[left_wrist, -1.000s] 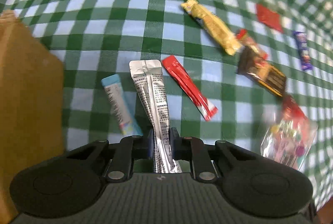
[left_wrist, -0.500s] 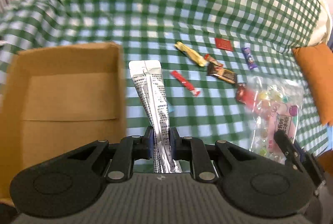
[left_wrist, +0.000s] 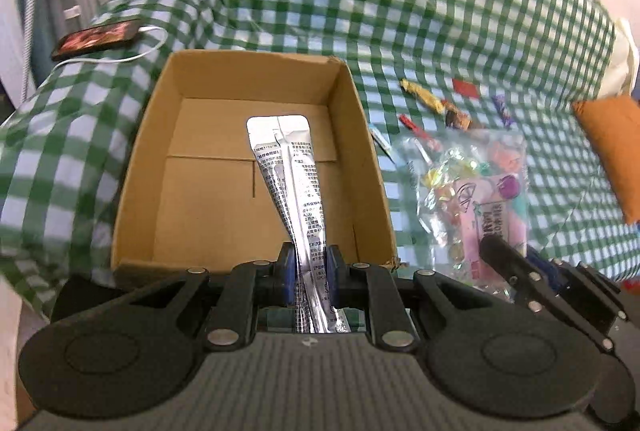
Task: Organize snacks
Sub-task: 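Carry both snacks over the box and open both tools to drop them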
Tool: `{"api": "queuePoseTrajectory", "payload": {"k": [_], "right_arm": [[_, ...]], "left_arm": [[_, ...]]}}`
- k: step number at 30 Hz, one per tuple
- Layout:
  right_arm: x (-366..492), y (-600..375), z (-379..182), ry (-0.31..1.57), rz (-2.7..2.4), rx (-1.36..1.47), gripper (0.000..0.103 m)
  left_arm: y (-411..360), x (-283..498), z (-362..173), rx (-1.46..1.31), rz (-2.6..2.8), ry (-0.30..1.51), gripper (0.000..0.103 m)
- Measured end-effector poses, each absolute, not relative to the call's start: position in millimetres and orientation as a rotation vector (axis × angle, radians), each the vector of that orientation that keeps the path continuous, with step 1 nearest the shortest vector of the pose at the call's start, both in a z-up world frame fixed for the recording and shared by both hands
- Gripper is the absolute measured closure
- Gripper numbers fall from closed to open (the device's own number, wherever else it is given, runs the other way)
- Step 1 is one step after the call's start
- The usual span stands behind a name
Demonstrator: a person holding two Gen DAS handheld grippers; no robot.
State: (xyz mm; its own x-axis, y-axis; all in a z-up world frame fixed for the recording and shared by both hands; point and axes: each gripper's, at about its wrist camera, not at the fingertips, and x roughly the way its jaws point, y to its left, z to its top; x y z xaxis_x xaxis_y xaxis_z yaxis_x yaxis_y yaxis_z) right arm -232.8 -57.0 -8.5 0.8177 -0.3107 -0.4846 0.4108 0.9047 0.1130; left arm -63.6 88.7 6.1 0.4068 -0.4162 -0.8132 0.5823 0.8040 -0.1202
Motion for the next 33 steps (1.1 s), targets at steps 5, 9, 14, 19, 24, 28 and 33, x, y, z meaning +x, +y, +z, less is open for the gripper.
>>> {"api": "queuePoseTrajectory", "payload": {"k": [5,9,14,19,24,28,33], "right_arm": [[-232,-24,-2,0.497,-0.382,0.149,0.090],[-237,-5,0,0.501,-0.380,0.120,0.090],[-238,5,3,0.504,-0.381,0.088,0.090],[-232,13,3,0.523,-0.369,0.050,0.090],[-226,15,0,0.548,-0.368,0.035,0.090],[-219,11,-2,0.572,-0.370,0.032,0.090],[-206,2,-2,0.581,-0.376,0.034,0.090]], "left_arm": [[120,-77,10,0.168,-0.621,0.900,0.086],[130,-82,9,0.156,-0.624,0.886,0.086],[146,-83,8,0.130,-0.626,0.882,0.086],[153,-77,7,0.101,-0.622,0.887,0.086],[155,-66,0,0.088,-0.624,0.907,0.086],[156,-55,-4,0.078,-0.613,0.914,0.086],[156,-35,-3,0.072,-0.590,0.901,0.086]]}}
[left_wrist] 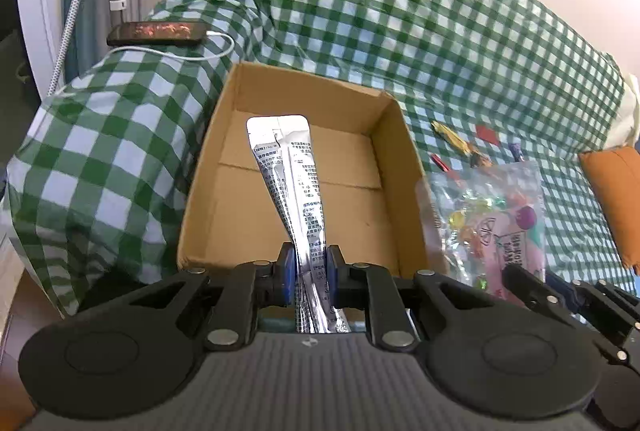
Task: Organize snacks
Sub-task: 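Carry both snacks over the box and open both tools to drop them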
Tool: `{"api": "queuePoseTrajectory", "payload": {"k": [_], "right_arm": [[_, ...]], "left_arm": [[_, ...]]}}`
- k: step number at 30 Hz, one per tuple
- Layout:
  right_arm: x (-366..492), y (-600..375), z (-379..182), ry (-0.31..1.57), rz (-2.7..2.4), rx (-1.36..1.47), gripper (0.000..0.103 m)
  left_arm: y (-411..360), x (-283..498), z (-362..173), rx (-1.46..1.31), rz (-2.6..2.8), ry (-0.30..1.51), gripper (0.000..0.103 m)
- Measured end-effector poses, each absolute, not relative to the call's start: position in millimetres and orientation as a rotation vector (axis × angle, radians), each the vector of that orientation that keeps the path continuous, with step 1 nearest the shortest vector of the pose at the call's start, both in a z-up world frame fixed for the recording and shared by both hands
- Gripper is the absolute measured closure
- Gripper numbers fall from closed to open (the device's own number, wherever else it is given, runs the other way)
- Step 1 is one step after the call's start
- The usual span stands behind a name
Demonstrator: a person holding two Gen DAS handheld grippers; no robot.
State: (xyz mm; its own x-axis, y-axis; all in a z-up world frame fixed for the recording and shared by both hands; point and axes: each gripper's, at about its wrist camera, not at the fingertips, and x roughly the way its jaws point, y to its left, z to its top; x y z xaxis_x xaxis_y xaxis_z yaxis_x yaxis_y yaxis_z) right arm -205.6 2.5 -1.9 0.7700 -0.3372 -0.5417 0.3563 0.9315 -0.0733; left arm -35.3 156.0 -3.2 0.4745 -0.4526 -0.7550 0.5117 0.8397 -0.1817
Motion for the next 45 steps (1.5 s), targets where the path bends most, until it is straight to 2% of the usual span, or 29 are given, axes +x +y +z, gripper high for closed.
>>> {"api": "queuePoseTrajectory", "payload": {"k": [16,38,40,41,42,43,44,45], "right_arm": [[-132,-40,-5,0.605,-0.365,0.082,0.090],[-29,-95,-71,0.760,-0.352,0.152,0.089],[-22,-101,-74,0.765,-0.352,0.167,0.088],[-18,-104,-75,0.761,-0.352,0.182,0.085],[-14,-108,-76,0.755,-0.350,0.203,0.079],[-9,-112,-75,0.749,-0.352,0.226,0.067],[-8,-116,-74,0.743,-0.364,0.248,0.051],[-8,-120,-71,0.736,-0.382,0.259,0.047]], "left_arm": [[127,40,-17,0.099,-0.576,0.903,0.086],[68,130,-91,0.210,-0.513,1.007,0.085],[63,134,-95,0.238,-0.502,0.989,0.080],[61,135,-96,0.256,-0.498,0.979,0.075],[59,136,-95,0.271,-0.496,0.975,0.049],[58,136,-94,0.283,-0.488,0.977,0.010],[59,135,-90,0.289,-0.471,0.966,0.000],[62,132,-86,0.279,-0.463,0.930,0.000]]}}
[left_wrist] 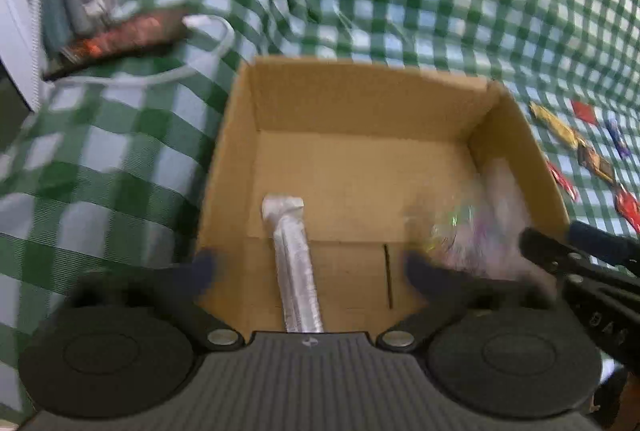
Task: Organize snacks
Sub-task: 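Carry both snacks over the box and open both tools to drop them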
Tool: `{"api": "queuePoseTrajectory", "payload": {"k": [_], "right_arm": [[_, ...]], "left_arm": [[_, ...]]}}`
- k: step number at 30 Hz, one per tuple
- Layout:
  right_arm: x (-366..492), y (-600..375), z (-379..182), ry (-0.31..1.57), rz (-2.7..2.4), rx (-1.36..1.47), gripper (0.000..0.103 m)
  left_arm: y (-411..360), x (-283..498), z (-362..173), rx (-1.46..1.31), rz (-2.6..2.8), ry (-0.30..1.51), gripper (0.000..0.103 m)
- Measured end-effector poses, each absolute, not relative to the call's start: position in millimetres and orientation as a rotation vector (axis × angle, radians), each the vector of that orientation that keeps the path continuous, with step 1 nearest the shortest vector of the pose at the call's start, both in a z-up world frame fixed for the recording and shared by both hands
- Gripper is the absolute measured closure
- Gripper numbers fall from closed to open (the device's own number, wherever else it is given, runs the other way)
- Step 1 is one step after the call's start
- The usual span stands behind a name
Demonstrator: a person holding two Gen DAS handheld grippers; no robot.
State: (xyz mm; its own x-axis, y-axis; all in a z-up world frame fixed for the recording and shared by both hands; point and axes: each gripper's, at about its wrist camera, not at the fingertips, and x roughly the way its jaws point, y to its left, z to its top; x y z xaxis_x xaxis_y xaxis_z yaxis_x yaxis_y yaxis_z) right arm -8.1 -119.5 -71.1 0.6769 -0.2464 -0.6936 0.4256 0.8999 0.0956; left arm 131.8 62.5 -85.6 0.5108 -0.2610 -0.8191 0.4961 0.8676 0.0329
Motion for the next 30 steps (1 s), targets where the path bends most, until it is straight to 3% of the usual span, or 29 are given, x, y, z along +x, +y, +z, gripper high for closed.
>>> {"api": "queuePoseTrajectory", "payload": {"k": [4,8,17,30], "right_arm": [[-23,-111,-61,0.721,-0.409,0.227,0.025],[-48,-80,-52,0.755,-0.371,0.209,0.015],[-135,-25,-31,0.749,-0.321,0.116,0.007],[-204,3,-4,0.599,-0.337,0.084,0.004]], "left_arm": [[77,115,-78,0.288,-0.448,0.912,0.000],[99,85,-75,0.284,-0.434,0.977,0.000],[140,-3,-57,0.263,-0.397,0.977,0.000],[146,-71,-25,0.310,-0.408,0.871,0.000]]}}
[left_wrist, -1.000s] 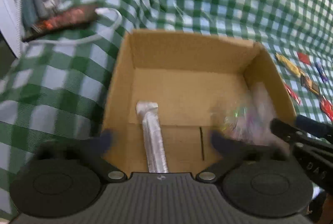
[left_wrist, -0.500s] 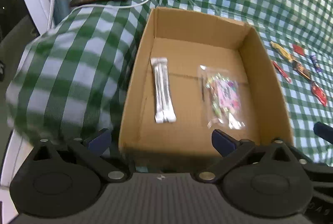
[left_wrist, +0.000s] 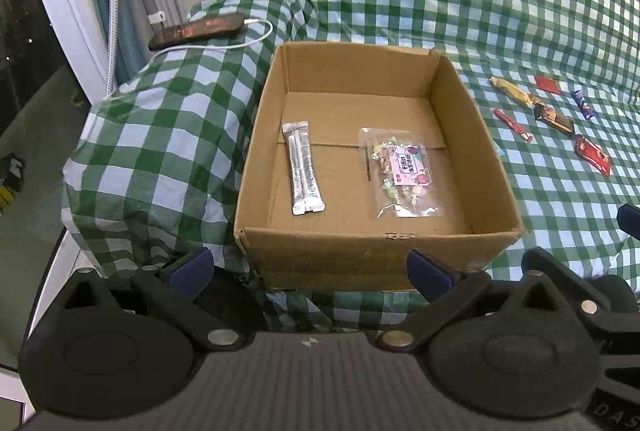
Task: Organize snacks
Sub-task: 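Carry both snacks over the box and open both tools to drop them, then grasp the dark biscuit packet with the right tool while the left tool grasps the yellow bar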
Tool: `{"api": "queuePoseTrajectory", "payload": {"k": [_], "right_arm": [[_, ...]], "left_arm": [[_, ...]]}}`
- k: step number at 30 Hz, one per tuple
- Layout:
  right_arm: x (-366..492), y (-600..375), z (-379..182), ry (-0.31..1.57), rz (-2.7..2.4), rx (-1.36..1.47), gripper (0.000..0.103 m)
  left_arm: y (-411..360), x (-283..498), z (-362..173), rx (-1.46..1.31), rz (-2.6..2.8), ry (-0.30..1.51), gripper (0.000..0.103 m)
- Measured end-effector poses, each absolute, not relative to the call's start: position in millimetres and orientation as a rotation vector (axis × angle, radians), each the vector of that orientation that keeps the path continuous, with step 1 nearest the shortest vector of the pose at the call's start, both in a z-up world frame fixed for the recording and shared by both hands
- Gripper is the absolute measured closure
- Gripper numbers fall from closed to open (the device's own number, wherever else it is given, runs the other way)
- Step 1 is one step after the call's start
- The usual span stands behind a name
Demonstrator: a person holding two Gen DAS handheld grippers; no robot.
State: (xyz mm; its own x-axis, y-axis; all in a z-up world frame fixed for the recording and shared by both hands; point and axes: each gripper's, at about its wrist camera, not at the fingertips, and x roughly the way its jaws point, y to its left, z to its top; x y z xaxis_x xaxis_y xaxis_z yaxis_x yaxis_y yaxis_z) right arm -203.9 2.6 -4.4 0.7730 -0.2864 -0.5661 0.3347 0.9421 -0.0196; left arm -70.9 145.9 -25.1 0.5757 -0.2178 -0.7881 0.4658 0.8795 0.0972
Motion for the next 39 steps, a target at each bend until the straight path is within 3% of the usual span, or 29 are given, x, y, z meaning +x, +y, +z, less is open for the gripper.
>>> {"api": "queuePoseTrajectory", "payload": {"k": [39], "right_arm": [[-221,0,-12,0.592,-0.340,0.184,0.003]], "left_arm": [[133,-88,-27,0.412,-0.408,0.857,0.000]]}}
